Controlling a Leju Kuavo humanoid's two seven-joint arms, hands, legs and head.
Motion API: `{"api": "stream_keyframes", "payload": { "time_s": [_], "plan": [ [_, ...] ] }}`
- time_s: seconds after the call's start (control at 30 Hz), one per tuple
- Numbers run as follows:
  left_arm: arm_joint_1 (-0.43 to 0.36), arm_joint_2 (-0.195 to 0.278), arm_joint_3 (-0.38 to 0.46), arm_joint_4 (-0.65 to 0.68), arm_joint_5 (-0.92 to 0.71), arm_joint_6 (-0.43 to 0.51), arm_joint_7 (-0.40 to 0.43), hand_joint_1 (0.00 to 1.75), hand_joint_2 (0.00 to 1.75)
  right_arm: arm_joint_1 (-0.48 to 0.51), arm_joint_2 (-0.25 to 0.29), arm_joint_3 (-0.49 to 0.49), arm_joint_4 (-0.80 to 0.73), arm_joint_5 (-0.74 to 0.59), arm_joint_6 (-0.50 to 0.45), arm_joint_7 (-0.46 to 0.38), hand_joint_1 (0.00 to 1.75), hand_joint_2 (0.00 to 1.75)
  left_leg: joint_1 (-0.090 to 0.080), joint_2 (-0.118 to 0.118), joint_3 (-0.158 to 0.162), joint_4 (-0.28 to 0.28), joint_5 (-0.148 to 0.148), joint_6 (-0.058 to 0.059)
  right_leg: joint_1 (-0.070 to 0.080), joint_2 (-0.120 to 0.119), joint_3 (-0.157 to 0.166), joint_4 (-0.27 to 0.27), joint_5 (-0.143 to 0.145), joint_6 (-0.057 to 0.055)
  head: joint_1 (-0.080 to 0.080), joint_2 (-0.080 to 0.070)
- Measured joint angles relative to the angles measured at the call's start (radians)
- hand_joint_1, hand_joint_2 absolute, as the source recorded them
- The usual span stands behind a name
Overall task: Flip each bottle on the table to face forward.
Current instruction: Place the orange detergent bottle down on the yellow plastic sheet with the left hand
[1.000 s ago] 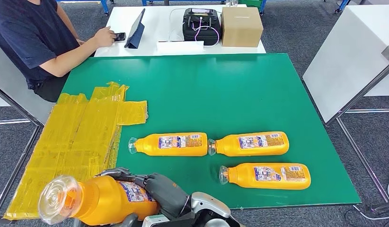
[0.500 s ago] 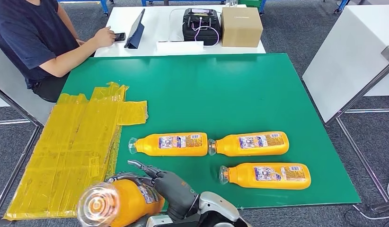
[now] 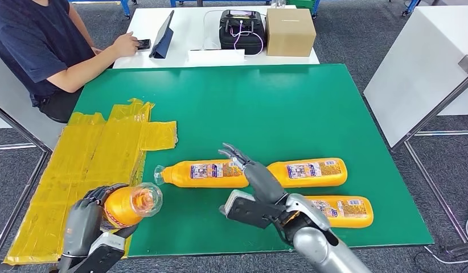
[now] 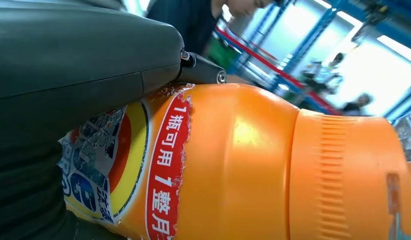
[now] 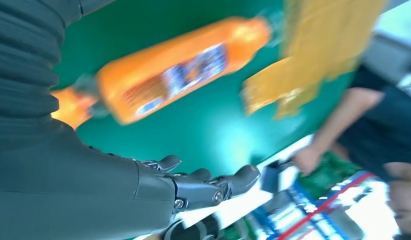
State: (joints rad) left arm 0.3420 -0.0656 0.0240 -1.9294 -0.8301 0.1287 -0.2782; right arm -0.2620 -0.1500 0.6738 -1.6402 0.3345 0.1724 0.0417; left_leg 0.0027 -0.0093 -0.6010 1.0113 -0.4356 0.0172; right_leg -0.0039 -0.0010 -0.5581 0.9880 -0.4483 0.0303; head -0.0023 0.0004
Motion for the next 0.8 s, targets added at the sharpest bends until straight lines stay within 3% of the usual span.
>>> {"api": "stream_keyframes", "payload": {
  "time_s": [0.27,0.47,0.6,0.8],
  "plan": [
    [-0.117,0.077,0.032,0.293,-0.316,0.062,0.121,1.75,1.75,-0.153,-0.007,-0.028,0.227,-0.010,0.066,0.042,0.00,1.75,0.000,0.000,0.000,0.000,0.002,0.000,0.000,0.000,0.001,0.001,0.001,0.000,0.000,0.000],
    [-0.203,0.129,0.010,0.431,-0.342,0.102,0.138,1.71,1.75,-0.253,0.021,-0.007,0.344,0.019,0.075,0.092,0.00,1.75,0.000,-0.001,0.000,0.000,0.003,0.000,0.000,-0.001,0.000,0.001,0.001,0.000,0.000,0.000],
    [-0.238,0.157,-0.015,0.460,-0.350,0.078,0.153,0.00,1.75,-0.308,0.030,0.005,0.372,0.019,0.098,0.134,0.00,1.75,0.000,0.000,-0.001,0.000,0.003,0.000,0.000,0.000,0.000,0.001,0.001,0.000,0.000,0.000],
    [-0.243,0.189,-0.043,0.471,-0.258,0.023,0.115,0.00,1.75,-0.335,0.059,0.029,0.486,0.019,0.104,0.095,0.00,1.75,0.000,0.000,-0.001,0.000,0.003,0.000,0.000,0.000,0.000,0.001,0.001,0.000,0.000,0.000]
  ]
}}
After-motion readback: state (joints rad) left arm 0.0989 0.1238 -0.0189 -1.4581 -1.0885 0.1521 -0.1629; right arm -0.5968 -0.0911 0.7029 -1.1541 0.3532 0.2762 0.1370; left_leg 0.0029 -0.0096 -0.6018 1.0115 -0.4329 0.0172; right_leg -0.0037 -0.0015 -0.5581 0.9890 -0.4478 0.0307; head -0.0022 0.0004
